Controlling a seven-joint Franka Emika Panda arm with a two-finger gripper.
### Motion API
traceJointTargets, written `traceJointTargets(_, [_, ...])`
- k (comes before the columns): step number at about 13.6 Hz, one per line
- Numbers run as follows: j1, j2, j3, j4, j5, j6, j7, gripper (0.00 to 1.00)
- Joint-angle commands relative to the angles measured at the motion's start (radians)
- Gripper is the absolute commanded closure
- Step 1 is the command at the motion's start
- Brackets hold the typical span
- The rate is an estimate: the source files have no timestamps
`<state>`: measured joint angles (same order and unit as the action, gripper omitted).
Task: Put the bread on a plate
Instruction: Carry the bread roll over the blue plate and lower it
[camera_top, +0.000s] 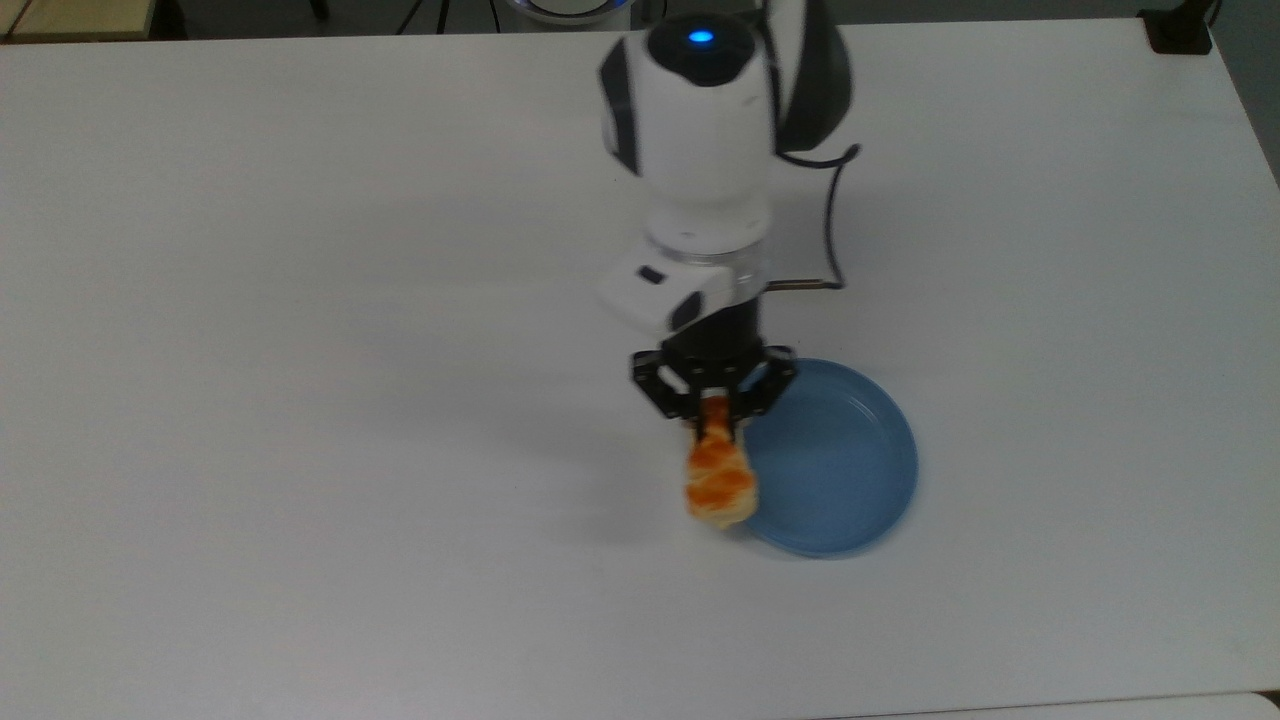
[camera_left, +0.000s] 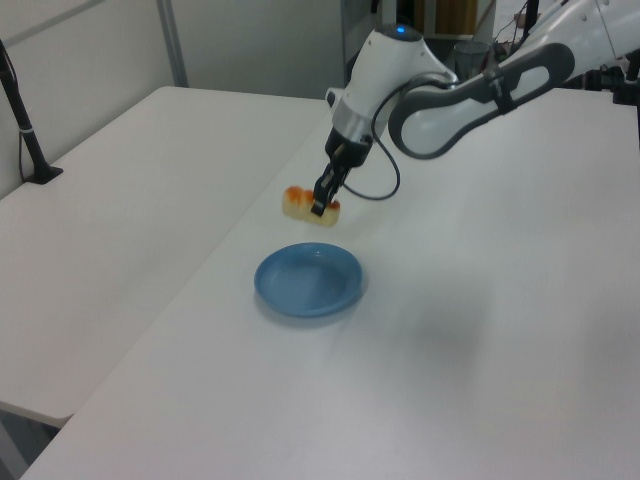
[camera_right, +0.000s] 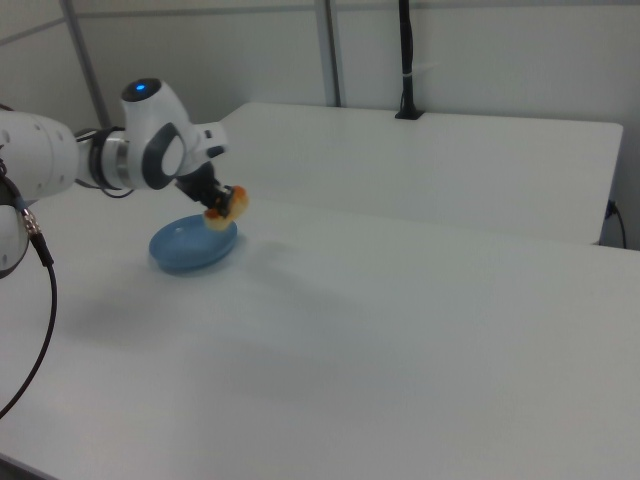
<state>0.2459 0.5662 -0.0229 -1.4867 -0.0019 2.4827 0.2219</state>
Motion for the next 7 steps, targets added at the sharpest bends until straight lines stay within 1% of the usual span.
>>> traceJointTargets(1, [0.101,-0.002,-0.011,-0.027,-0.015,0.012,0.077,0.71])
traceJointTargets(3, [0.128,0.023,-0.012,-0.026,-0.021,0.016,0.103,0.68])
traceJointTargets(4, [0.131,0.036,-0.012,-0.024,-0.036,0.018,0.114,0.63])
traceJointTargets(5, [0.131,0.043,-0.012,-0.026,-0.047,0.018,0.123,0.54])
traceJointTargets(6, [0.13,0.052,-0.012,-0.024,-0.05,0.019,0.128,0.42])
traceJointTargets(7, [0.131,0.052,-0.012,-0.014,-0.052,0.018,0.129,0.0])
